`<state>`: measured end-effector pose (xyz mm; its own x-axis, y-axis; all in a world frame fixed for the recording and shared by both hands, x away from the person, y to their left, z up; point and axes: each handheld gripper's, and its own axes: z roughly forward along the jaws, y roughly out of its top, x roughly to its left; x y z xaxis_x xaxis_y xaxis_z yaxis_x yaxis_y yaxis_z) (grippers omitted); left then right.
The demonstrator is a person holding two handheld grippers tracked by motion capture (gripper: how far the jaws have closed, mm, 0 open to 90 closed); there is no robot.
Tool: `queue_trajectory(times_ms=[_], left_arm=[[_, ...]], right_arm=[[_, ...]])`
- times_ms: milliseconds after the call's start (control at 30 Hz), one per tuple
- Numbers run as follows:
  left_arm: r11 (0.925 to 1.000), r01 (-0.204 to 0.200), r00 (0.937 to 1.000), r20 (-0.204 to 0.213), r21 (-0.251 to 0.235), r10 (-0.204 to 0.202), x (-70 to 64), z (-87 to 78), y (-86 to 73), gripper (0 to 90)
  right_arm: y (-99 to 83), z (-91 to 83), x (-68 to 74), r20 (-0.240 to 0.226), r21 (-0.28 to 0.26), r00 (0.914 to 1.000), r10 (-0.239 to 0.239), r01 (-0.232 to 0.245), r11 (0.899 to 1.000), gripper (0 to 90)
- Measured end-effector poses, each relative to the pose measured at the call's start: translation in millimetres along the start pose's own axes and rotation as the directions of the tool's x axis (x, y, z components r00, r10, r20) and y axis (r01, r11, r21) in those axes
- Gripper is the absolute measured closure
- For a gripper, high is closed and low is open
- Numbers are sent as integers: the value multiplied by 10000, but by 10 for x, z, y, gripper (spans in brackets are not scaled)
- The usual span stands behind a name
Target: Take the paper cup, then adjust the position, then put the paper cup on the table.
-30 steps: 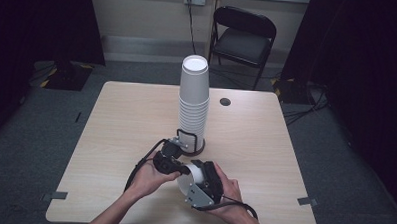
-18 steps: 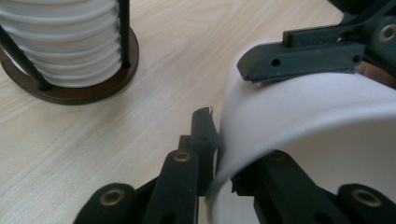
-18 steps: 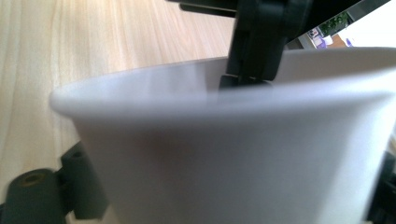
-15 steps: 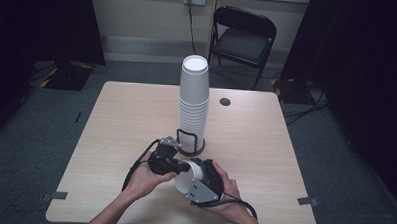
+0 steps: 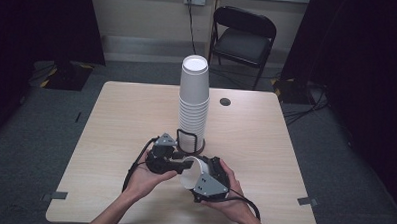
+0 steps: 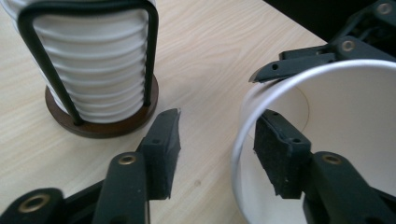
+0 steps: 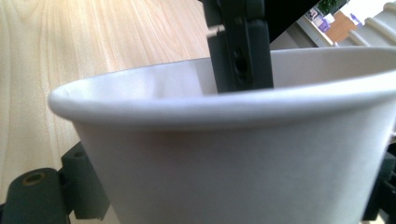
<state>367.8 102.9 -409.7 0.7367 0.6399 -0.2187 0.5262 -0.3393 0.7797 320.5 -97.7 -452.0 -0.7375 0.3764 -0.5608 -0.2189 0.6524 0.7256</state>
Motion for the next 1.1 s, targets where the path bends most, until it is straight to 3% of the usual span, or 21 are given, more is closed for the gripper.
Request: queue_trajectory(times_ms=[233, 400, 533, 933, 1100], left_arm=[[9997, 92, 9999, -42, -243, -93, 26, -34, -9, 412], [9987, 157, 9999, -37, -478, -159, 51, -59, -13, 356], [9971, 168, 9998, -58, -736, -173, 65, -85, -9, 335], [9952, -143, 9990, -439, -968, 101, 121, -106, -51, 297], [9941, -300, 9981, -567, -1039, 242, 168, -92, -94, 284]], right_arm=[[-51, -3, -49, -136, 53, 9980, 616, -615, 9981, 112], [-102, -11, -118, -206, 7, 9895, 1431, -1431, 9897, 112], [-138, -21, -160, -183, 29, 9842, 1760, -1760, 9844, 112], [-239, -62, -324, -110, -158, 9479, 3183, -3185, 9478, 112], [-272, -57, -379, -270, -362, 9175, 3969, -3977, 9168, 112]])
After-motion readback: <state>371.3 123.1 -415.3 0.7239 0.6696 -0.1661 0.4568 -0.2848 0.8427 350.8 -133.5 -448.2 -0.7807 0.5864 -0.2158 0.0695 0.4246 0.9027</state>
